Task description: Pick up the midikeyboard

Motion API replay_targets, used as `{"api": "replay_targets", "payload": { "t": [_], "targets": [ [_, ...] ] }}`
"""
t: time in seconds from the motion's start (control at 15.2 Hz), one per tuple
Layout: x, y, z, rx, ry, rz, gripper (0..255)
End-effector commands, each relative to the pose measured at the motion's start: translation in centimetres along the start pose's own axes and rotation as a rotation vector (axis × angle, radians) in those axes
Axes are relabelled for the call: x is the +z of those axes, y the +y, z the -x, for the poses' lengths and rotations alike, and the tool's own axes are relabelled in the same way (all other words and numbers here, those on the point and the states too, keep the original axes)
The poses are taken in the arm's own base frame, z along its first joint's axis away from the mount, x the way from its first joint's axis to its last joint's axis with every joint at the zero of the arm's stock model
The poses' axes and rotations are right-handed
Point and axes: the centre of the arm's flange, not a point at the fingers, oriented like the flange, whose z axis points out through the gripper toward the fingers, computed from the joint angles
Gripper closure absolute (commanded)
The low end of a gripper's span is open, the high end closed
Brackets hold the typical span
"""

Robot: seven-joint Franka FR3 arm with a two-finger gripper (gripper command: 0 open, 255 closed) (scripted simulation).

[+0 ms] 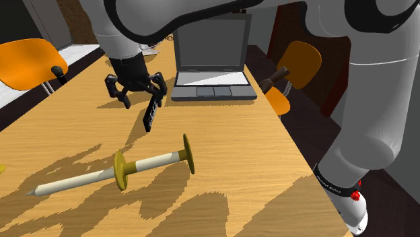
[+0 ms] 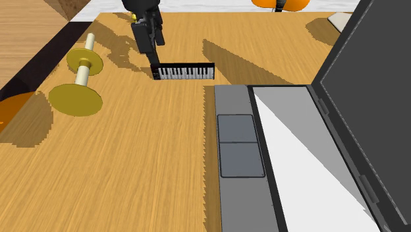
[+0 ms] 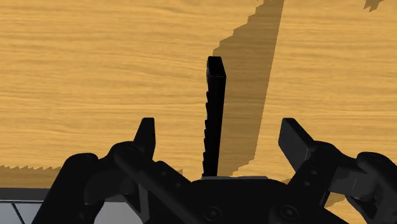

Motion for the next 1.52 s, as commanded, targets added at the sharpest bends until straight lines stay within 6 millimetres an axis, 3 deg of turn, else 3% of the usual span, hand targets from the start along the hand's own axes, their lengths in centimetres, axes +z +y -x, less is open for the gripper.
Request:
{"api": "replay_targets", "payload": {
  "t": [0.0,0.26,0.33,0.92,1.45],
  "targets": [
    [1.1,-0.1,0.0,0.002,0.001,0.000,0],
    [2.5,-0.1,0.2,0.002,0.001,0.000,0],
    [2.5,-0.1,0.2,0.002,0.001,0.000,255],
    [2.5,-0.1,0.2,0.002,0.001,0.000,255],
    [-1.7,0.0,-0.2,0.002,0.001,0.000,255]
  ]
}}
